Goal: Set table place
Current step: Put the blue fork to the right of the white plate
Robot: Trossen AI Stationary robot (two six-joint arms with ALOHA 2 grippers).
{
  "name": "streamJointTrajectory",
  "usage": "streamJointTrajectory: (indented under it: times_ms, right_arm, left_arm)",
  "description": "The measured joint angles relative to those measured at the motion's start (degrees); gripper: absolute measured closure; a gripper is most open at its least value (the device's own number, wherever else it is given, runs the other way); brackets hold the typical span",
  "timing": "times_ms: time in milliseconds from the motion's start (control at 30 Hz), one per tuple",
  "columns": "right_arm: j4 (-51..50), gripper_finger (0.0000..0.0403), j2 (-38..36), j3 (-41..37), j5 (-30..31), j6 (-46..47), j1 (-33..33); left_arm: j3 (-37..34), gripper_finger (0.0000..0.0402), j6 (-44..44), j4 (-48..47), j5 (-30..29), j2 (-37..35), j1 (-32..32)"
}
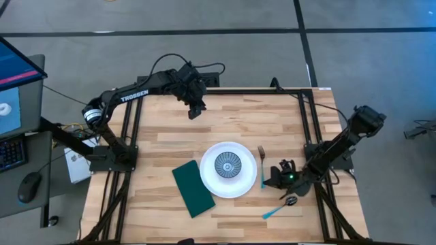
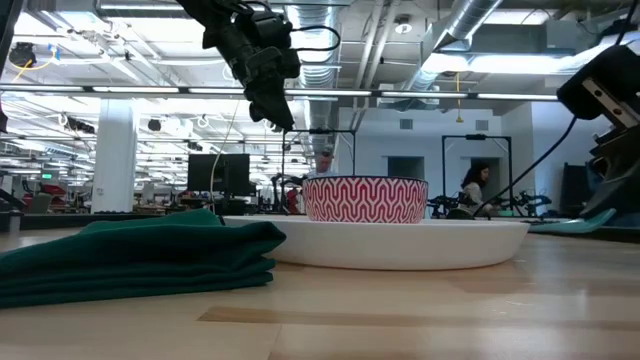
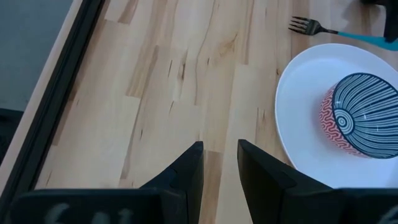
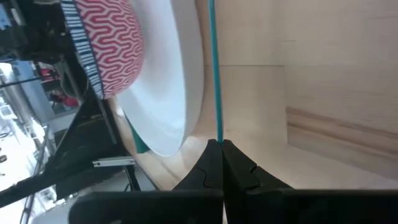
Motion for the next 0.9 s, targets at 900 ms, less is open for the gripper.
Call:
streamJointTrajectory:
  times_ms: [900]
  right_arm:
    - [0.11,0.0356,-0.01,0.10,-5.12,-1.02,-2.52]
  left_arm:
    - [0.00,0.0315,0.20,-2.49,-0.02,0.00,-0.11]
